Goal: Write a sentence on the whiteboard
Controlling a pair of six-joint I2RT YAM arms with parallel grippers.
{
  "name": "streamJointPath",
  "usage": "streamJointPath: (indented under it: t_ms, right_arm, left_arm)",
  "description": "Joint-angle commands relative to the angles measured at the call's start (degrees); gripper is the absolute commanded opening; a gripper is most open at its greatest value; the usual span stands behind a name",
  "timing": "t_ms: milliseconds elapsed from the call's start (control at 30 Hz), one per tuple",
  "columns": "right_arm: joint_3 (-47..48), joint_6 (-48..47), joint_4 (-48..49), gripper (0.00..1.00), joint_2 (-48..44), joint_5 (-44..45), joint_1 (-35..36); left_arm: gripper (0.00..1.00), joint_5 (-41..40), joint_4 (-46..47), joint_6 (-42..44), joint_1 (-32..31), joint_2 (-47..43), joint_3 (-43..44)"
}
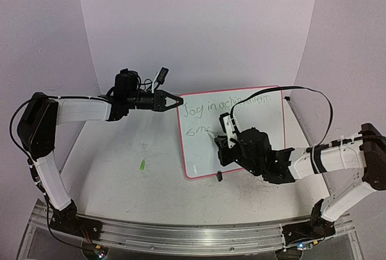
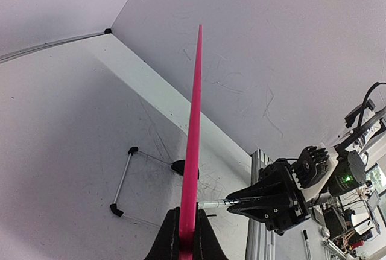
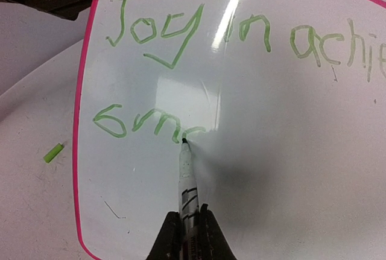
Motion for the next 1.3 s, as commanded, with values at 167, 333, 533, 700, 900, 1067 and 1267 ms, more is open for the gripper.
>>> streamJointPath:
  t_ms: [167, 333, 533, 700, 900, 1067, 1267]
  right_arm:
    - [-0.61, 0.72, -1.78, 0.00, -1.82, 3.50, -0.67]
    - [-0.13, 0.79, -0.37, 0.00, -1.57, 3.49, -1.60]
    - [0.92, 0.19, 0.52, 0.00, -0.62, 3.23, -2.05]
    - [1.58, -0.25, 0.74, 0.00, -0.19, 3.17, -2.36]
    - [1.93, -0.53, 0.98, 0.00, -0.43, 3.55, -2.54]
    - [0.83, 0.25, 0.06, 0.00, -1.05, 2.62, -2.56]
    - [-0.49, 1.65, -1.76, 0.00, -1.01, 1.19, -1.51]
  left_arm:
    - [0.00, 0.17, 1.50, 0.10, 0.00, -1.53, 0.24]
    - [0.00, 0.27, 1.48, 0.11, 0.00, -1.60, 0.27]
    - [0.00, 0.24, 1.39, 0.12, 0.00, -1.77, 0.22]
    - [0.00, 0.27, 1.39, 0.12, -0.04, -1.86, 0.28]
    - [0.00, 0.23, 1.39, 0.12, 0.00, -1.85, 0.30]
    - [0.00, 0.26, 1.39, 0.12, 0.00, -1.94, 0.23]
    - [0.00, 0.32, 1.31, 0.19, 0.00, -1.86, 0.28]
